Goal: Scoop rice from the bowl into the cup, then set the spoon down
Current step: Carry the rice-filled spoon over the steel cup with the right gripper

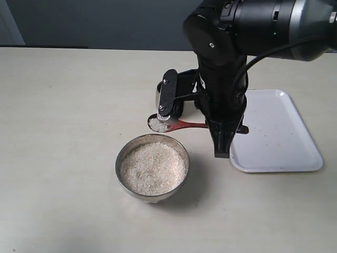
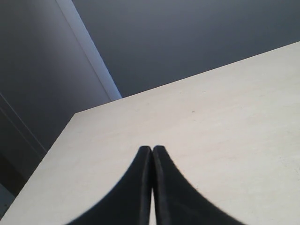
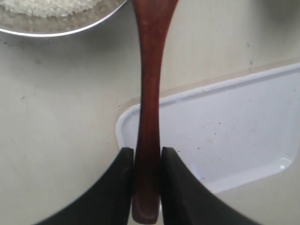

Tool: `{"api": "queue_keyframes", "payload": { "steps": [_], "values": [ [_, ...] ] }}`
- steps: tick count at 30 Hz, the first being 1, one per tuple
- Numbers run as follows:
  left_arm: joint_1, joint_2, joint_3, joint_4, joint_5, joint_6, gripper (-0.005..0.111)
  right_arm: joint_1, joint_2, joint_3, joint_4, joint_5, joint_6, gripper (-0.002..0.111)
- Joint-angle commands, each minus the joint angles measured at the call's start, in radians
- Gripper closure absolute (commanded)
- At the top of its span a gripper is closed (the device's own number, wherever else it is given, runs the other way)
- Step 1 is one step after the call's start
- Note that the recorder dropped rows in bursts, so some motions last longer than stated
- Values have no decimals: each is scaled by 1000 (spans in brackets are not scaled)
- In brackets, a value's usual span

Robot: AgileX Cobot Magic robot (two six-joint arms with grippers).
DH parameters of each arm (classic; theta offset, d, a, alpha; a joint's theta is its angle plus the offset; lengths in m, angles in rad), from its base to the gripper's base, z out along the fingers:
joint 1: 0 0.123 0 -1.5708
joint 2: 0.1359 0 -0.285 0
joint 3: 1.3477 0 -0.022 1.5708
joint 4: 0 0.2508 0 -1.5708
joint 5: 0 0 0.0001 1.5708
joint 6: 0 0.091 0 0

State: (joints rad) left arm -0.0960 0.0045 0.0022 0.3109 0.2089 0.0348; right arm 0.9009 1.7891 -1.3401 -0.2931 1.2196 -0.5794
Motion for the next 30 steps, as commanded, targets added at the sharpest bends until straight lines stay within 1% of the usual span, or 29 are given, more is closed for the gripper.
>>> {"api": "queue_keyframes", "payload": {
  "steps": [1, 6, 14, 21, 25, 30],
  "values": [
    [-6, -5, -2, -3, -7, -6, 106, -28, -1, -6, 11, 1, -14, 109],
    [-6, -5, -2, -3, -7, -6, 106, -62, 7, -6, 5, -2, -14, 109],
    [-6, -5, -2, -3, -7, -6, 106, -64, 17, -8, -13, -33, -30, 109],
    [-6, -5, -2, -3, -7, -6, 106, -67, 62, -96, -3, -53, -30, 109],
    [-6, -5, -2, -3, -7, -6, 106, -114, 77, -153, 47, -53, -37, 109],
    [-6, -5, -2, -3, -7, -6, 106, -183, 80, -186, 51, -50, -37, 109]
  ]
}}
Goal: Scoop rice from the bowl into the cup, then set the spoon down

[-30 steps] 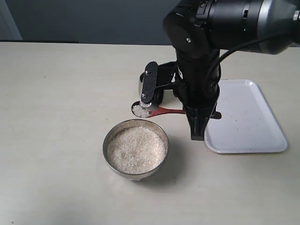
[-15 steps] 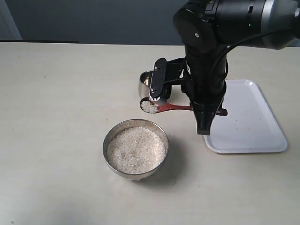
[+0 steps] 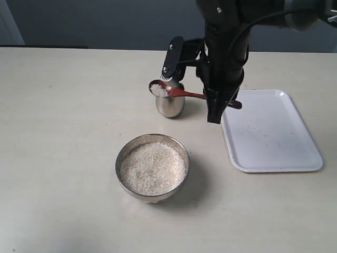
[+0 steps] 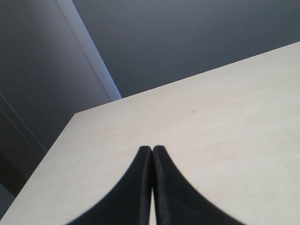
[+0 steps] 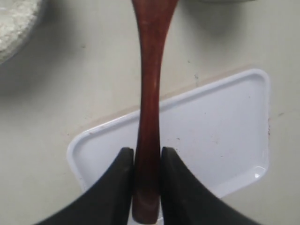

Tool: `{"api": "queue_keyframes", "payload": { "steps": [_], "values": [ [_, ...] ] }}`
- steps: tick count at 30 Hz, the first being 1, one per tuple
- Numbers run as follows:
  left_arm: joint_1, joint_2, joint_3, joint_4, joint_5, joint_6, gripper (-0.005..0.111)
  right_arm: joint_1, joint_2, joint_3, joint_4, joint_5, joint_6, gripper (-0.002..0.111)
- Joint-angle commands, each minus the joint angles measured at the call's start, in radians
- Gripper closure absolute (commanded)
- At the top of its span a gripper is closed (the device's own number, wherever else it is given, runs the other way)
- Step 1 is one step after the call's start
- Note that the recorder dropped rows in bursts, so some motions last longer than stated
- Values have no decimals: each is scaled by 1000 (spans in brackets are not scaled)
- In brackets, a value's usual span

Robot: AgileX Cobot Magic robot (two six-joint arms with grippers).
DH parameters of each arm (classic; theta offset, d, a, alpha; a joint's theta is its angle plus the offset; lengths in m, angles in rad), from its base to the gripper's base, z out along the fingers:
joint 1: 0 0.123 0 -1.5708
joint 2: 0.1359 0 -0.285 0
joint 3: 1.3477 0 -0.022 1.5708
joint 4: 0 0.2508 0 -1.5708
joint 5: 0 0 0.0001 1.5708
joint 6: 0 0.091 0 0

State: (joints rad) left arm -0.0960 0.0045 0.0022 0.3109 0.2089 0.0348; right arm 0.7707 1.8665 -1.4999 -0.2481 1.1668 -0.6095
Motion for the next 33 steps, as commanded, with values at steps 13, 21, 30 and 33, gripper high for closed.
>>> {"api": "queue_keyframes", "payload": {
  "steps": [13, 21, 30, 33],
  "values": [
    [-6, -5, -2, -1, -2, -6, 106, -115, 67, -42, 25, -32, -46, 109],
    [-6, -5, -2, -3, -2, -6, 106, -135, 131, -90, 44, -53, -51, 109],
    [-6, -5, -2, -3, -2, -6, 106, -176, 191, -234, 102, -80, -51, 109],
    [-6, -5, -2, -3, -2, -6, 106, -178, 208, -242, 95, -79, -51, 109]
  ]
}}
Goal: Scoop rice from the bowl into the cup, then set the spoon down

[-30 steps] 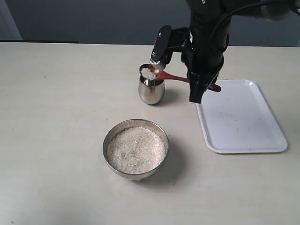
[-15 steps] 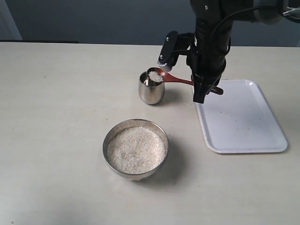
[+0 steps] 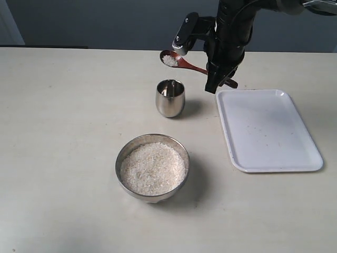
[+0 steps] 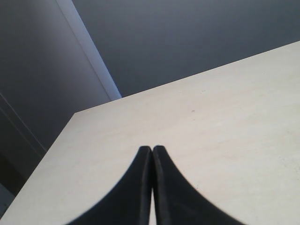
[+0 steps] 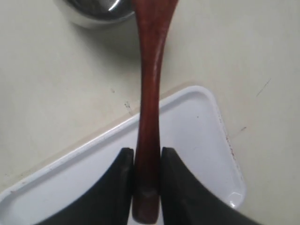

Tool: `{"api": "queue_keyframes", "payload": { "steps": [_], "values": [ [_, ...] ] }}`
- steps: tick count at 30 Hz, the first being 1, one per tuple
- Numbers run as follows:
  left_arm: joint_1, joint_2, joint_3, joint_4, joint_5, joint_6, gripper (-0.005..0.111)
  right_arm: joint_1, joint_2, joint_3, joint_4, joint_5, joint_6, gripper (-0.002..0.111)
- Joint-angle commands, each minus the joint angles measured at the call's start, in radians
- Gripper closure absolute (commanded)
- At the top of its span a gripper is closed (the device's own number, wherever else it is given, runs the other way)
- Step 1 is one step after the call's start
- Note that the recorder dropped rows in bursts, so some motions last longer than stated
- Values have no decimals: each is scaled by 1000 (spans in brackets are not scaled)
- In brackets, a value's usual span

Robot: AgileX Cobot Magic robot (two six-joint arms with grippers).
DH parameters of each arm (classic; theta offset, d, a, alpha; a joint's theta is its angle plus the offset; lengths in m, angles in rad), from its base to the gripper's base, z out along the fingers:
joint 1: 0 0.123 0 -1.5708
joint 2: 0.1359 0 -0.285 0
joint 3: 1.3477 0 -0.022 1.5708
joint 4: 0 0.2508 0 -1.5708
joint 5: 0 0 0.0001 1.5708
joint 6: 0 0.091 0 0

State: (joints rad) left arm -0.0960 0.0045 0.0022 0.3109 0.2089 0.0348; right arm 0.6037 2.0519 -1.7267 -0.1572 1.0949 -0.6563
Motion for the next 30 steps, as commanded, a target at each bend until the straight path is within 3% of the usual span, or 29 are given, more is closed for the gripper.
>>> {"api": "queue_keyframes", "payload": {
  "steps": [1, 30],
  "values": [
    [-6, -5, -2, -3, -2, -6, 106, -11, 30, -15, 4, -5, -4, 109],
    [-6, -5, -2, -3, -4, -6, 106, 25, 72, -13, -148, -51, 114, 109]
  ]
}}
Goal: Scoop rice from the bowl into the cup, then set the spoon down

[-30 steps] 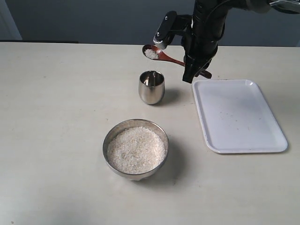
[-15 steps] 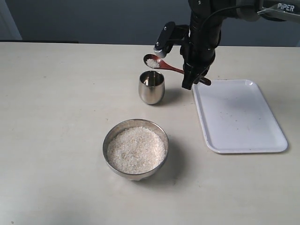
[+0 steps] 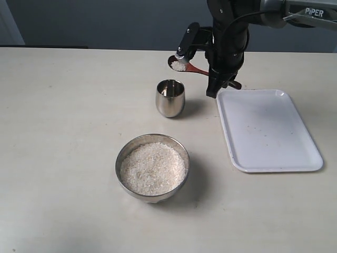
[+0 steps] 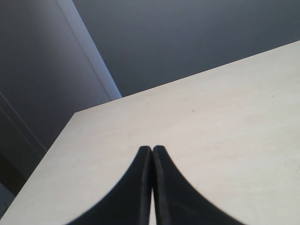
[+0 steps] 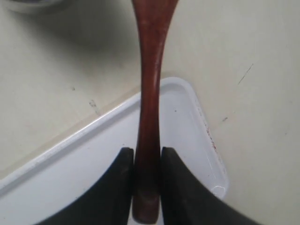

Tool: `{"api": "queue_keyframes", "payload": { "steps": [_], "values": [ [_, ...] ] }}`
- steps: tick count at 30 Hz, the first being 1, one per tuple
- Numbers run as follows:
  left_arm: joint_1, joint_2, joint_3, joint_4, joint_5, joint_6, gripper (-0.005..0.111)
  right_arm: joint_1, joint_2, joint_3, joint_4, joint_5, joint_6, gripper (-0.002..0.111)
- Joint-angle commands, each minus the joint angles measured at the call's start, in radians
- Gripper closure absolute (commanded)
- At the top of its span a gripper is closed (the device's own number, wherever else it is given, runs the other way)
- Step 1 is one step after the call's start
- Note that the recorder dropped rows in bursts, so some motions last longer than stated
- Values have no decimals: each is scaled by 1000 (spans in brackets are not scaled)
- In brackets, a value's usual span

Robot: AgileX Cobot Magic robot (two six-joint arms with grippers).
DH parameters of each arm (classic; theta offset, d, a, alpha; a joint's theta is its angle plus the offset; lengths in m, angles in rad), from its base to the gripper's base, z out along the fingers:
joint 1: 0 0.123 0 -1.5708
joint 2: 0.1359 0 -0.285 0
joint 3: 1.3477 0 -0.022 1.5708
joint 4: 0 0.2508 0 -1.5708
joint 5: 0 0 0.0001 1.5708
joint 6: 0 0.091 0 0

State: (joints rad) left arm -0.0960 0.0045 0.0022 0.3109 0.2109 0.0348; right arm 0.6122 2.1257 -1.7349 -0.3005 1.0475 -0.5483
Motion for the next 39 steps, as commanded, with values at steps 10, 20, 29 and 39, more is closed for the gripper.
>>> {"api": "queue_keyframes", "payload": {
  "steps": [10, 20, 29, 39],
  "values": [
    [-6, -5, -2, -3, -6, -6, 106, 38, 19, 7, -15, 19, 12, 109],
    [-6, -5, -2, -3, -6, -6, 106, 48, 21, 43, -89, 0, 60, 109],
    [-6, -5, -2, -3, -6, -6, 106, 64, 21, 45, -152, -27, 106, 109],
    [-6, -5, -2, -1, -6, -6, 106, 90, 19, 107, -233, -41, 169, 109]
  ]
}}
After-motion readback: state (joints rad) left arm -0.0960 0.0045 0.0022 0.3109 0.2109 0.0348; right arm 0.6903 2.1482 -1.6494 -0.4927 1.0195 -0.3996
